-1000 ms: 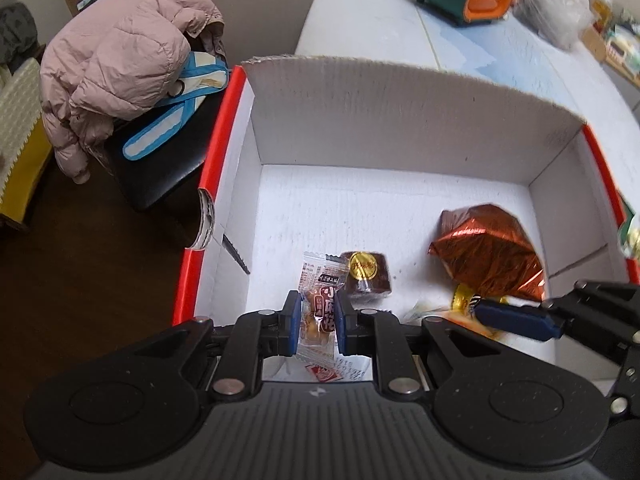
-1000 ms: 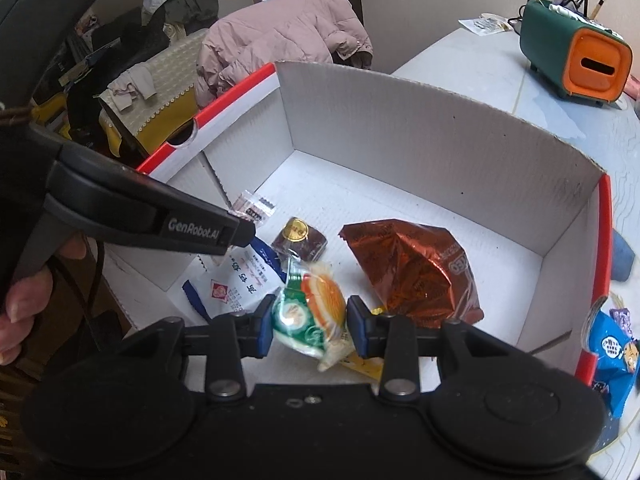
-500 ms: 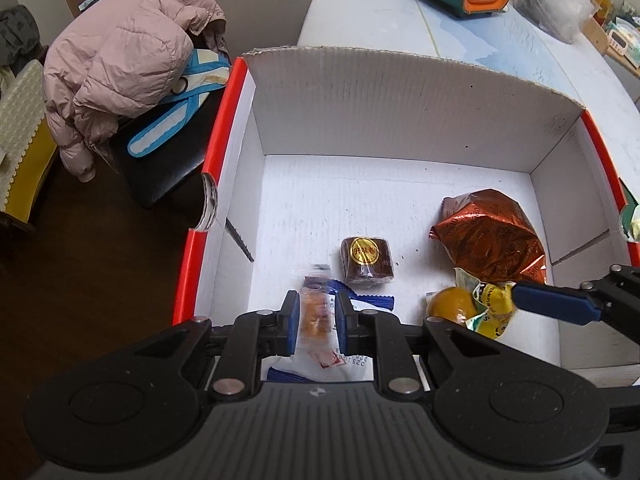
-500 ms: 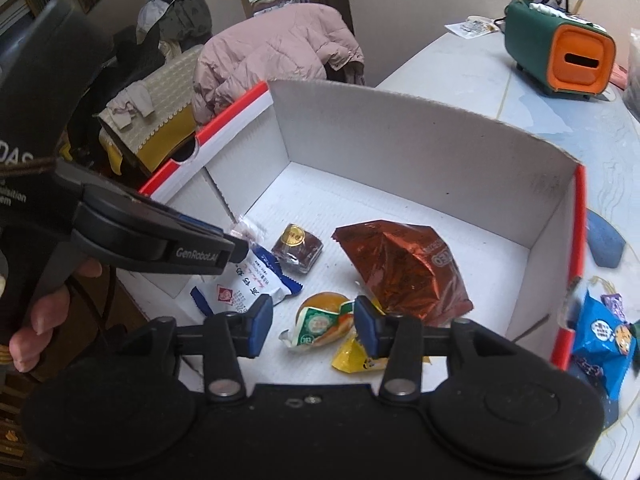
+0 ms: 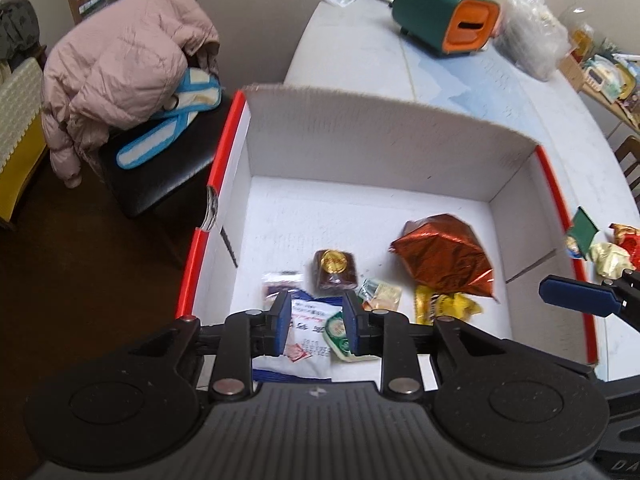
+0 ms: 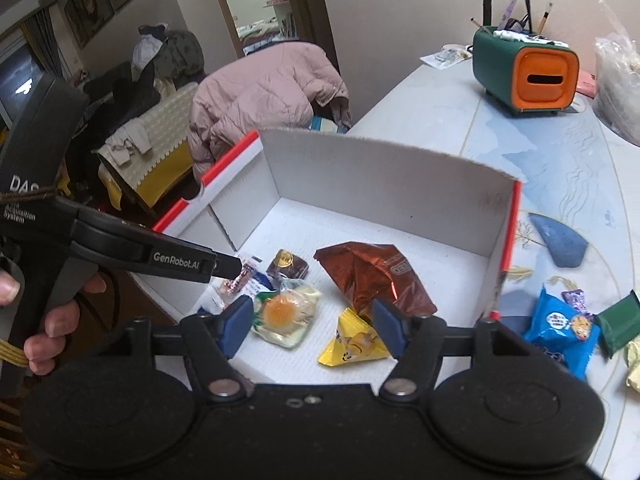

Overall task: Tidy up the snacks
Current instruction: 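Move both open grippers back over the remaining snacks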

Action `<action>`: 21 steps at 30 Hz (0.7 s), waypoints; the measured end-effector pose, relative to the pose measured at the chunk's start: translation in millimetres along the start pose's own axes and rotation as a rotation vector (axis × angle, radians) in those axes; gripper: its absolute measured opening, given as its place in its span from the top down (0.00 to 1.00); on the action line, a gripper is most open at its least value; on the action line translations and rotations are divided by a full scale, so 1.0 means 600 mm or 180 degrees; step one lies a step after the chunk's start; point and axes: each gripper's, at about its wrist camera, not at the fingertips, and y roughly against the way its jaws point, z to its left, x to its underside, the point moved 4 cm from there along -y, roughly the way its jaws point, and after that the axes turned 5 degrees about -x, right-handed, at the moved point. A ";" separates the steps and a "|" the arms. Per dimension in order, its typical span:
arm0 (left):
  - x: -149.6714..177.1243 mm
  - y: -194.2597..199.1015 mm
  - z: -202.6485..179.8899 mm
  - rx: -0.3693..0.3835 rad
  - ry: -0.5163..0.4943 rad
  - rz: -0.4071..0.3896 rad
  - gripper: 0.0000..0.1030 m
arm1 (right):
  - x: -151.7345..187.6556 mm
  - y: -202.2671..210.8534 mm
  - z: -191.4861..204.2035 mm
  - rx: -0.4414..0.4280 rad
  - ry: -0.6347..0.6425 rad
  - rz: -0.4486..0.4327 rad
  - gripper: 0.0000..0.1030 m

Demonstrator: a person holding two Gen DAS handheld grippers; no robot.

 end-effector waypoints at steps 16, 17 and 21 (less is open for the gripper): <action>0.008 0.099 -0.082 0.0522 -0.0043 -0.0415 0.71 | 0.002 0.125 -0.010 -0.0033 0.0041 -0.0465 0.19; 0.010 0.105 -0.091 0.0567 -0.0053 -0.0430 0.71 | 0.004 0.134 -0.015 -0.0037 0.0017 -0.0490 0.17; 0.015 0.120 -0.128 0.0691 -0.0119 -0.0484 0.70 | 0.016 0.170 -0.037 0.0013 -0.0044 -0.0579 0.15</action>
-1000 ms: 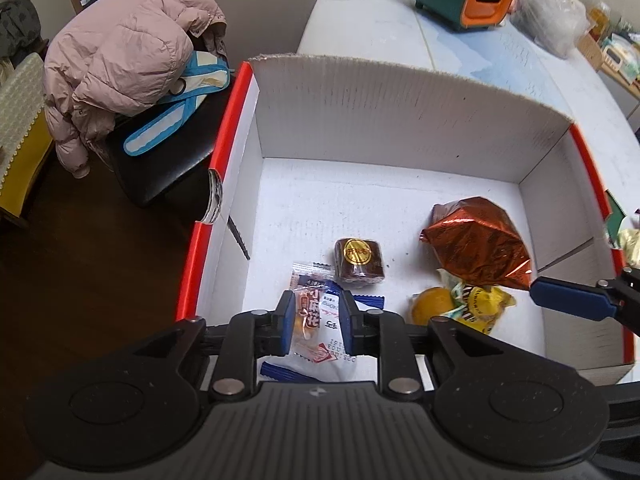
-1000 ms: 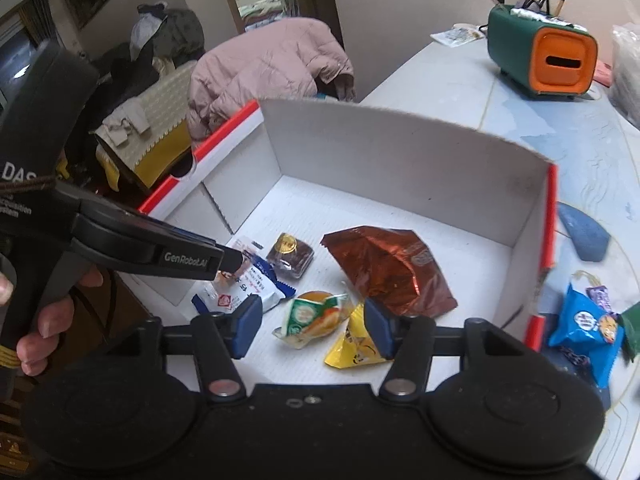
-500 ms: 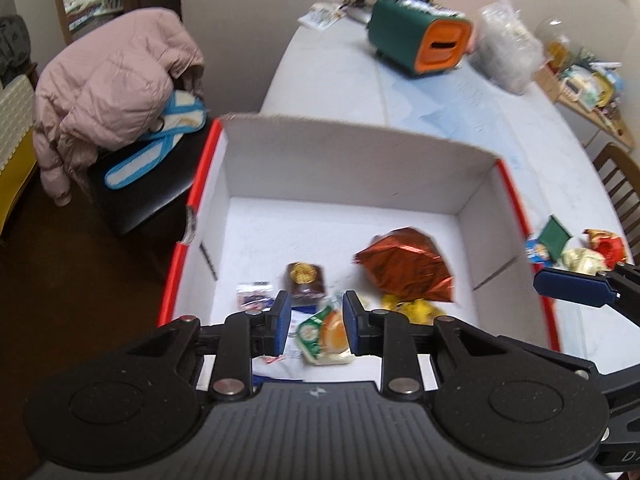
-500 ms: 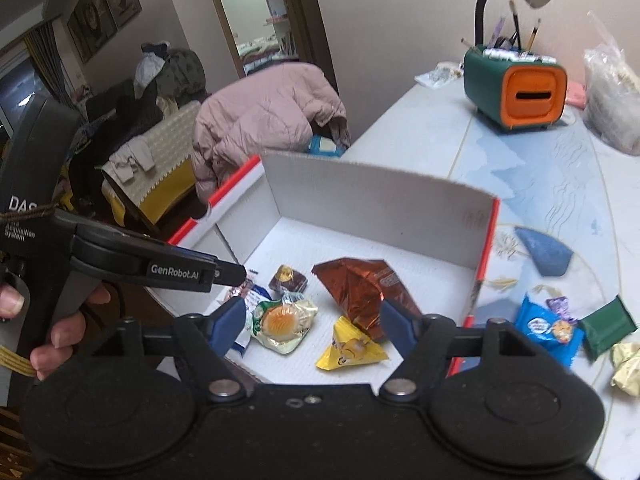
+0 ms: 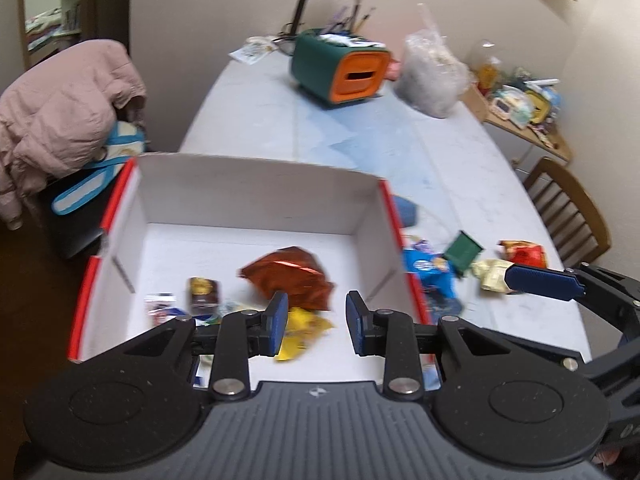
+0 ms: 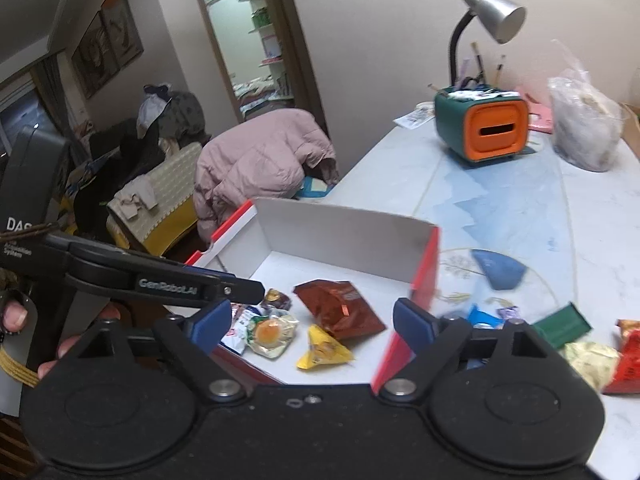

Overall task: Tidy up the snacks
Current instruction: 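Move both open grippers back over the remaining snacks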

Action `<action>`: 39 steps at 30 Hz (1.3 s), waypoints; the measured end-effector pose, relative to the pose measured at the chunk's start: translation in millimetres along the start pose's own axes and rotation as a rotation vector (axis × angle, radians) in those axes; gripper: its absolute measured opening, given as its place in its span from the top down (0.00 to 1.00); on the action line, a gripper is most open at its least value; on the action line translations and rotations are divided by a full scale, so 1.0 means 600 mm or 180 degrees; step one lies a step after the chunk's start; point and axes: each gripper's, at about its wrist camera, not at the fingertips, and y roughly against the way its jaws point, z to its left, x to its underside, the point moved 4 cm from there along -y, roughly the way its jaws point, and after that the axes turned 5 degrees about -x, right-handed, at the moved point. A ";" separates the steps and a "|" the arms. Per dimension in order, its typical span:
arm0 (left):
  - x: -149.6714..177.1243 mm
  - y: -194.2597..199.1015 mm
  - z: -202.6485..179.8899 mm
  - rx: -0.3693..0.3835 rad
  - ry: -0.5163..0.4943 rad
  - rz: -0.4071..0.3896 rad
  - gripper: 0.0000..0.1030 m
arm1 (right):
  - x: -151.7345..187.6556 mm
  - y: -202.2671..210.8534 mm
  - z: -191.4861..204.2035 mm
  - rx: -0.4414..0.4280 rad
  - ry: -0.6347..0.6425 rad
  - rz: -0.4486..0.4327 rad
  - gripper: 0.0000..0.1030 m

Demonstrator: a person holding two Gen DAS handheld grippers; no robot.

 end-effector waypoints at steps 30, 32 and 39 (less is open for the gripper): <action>0.005 -0.079 -0.305 0.0263 0.0104 -0.0157 0.08 | 0.094 0.238 -0.318 0.0743 -0.0359 -0.0196 0.00; -0.002 -0.098 -0.317 0.0160 0.0145 -0.0135 0.08 | 0.099 0.238 -0.345 0.0786 -0.0355 -0.0164 0.00; -0.046 -0.181 -0.344 -0.0221 0.0277 0.0039 0.08 | 0.098 0.215 -0.437 0.0929 -0.0463 -0.0072 0.00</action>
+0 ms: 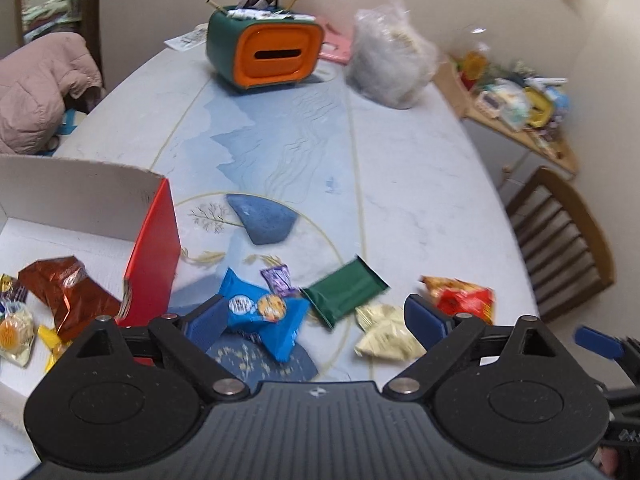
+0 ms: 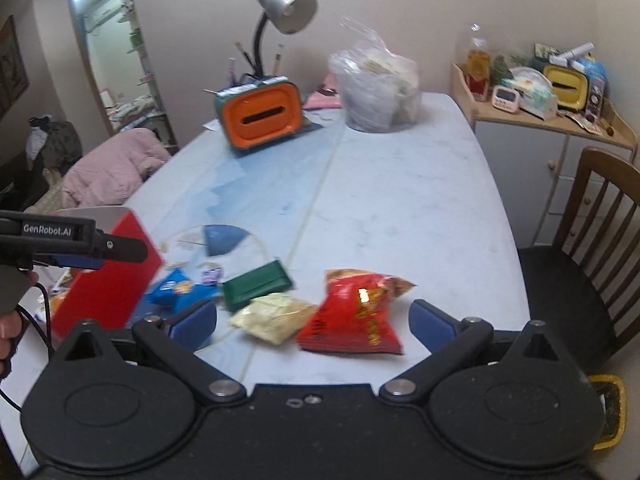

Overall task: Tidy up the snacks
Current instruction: 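Grasp the purple candy with the left gripper while the right grasps the red chip bag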

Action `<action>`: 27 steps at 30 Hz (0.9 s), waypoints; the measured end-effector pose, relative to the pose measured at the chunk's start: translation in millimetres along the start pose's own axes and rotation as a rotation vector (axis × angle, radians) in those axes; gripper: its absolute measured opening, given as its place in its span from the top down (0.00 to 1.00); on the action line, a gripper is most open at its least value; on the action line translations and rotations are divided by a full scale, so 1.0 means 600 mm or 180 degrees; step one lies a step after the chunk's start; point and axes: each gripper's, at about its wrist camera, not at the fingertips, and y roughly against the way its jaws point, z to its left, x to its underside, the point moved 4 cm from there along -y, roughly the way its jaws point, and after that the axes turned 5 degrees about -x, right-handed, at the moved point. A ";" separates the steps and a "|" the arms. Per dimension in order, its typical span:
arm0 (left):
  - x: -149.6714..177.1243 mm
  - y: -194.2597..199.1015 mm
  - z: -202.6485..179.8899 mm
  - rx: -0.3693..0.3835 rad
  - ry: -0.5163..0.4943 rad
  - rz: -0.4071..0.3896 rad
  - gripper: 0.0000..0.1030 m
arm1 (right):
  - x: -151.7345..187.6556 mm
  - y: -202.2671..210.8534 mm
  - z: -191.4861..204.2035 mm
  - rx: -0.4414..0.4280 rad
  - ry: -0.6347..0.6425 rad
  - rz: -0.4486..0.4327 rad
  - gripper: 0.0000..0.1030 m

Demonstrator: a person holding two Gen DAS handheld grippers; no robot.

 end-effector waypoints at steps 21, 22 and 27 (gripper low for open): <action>-0.052 -0.199 0.004 -0.0539 0.0400 0.0644 0.11 | -0.006 -0.157 -0.074 0.0125 -0.0110 0.0411 0.04; -0.051 -0.205 0.004 -0.0567 0.0397 0.0671 0.12 | -0.005 -0.164 -0.075 0.0134 -0.0124 0.0428 0.04; -0.044 -0.223 0.010 -0.0711 0.0376 0.0686 0.24 | 0.001 -0.194 -0.076 0.0174 -0.0139 0.0517 0.08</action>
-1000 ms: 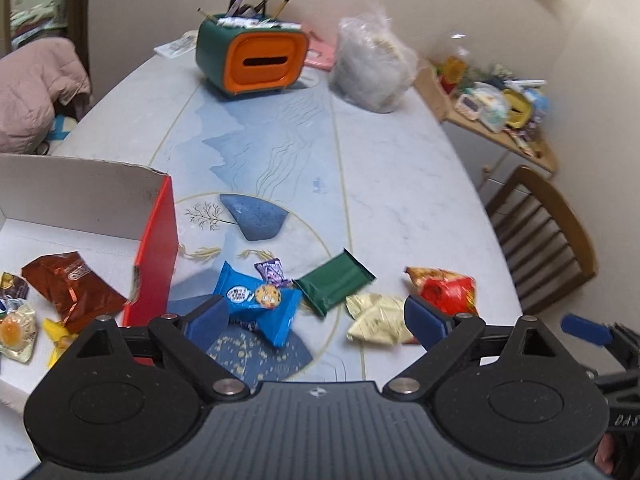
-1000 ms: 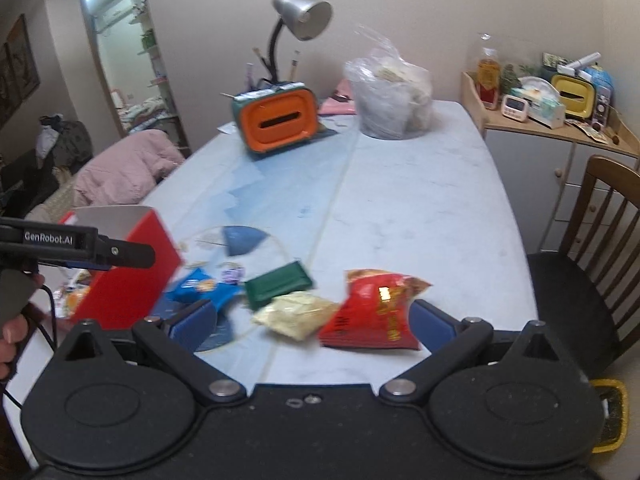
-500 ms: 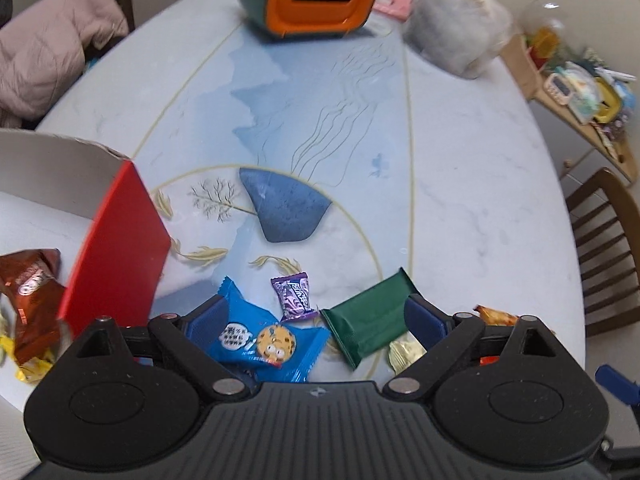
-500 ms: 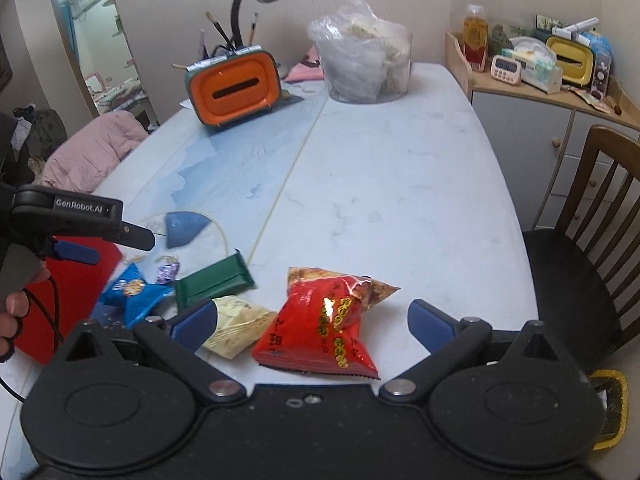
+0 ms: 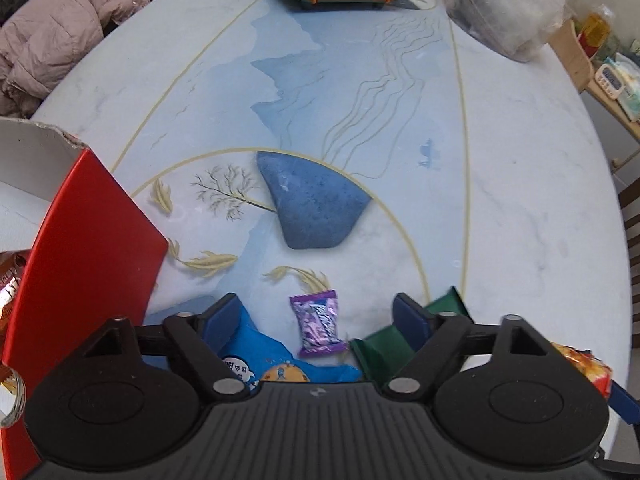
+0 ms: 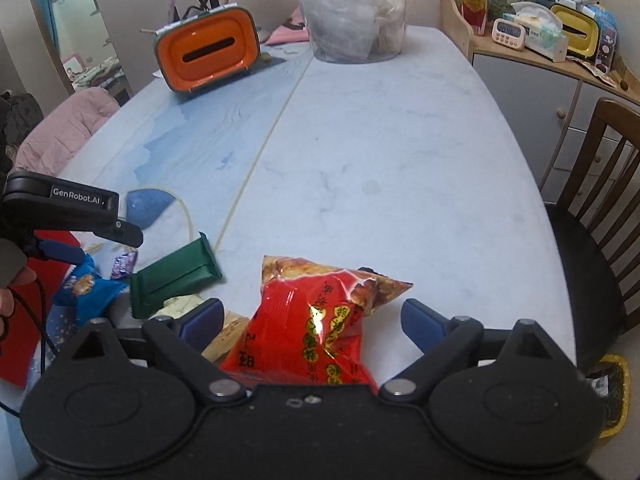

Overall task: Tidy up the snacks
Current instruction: 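Grasp the purple candy with the left gripper while the right grasps the red chip bag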

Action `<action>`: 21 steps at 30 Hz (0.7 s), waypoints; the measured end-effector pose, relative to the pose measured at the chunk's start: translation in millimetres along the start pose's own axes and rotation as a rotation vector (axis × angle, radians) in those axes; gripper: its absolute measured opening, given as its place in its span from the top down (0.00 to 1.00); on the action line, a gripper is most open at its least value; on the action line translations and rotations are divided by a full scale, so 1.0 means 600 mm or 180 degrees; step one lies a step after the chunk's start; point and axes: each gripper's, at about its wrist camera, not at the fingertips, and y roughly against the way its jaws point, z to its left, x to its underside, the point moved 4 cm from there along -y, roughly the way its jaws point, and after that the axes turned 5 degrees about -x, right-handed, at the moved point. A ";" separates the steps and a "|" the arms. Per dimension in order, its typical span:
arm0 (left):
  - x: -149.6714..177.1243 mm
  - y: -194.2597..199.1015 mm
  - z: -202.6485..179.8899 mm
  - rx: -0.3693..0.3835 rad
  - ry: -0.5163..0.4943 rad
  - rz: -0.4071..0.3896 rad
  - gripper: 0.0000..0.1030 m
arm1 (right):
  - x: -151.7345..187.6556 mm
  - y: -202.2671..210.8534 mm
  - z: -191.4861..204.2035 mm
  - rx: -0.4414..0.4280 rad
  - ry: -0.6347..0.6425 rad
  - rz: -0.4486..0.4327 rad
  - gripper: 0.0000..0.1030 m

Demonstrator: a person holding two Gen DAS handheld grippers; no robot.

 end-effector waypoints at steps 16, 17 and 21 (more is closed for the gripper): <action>0.010 -0.018 -0.015 -0.0091 -0.0096 0.0059 0.53 | 0.003 -0.035 0.003 0.0085 0.0037 0.0104 0.22; 0.010 -0.018 -0.014 -0.0079 -0.0078 0.0065 0.53 | 0.004 -0.035 0.002 0.0083 0.0041 0.0101 0.23; 0.011 -0.016 -0.016 -0.0081 -0.0095 0.0049 0.64 | 0.003 -0.036 0.005 0.0096 0.0095 0.0079 0.31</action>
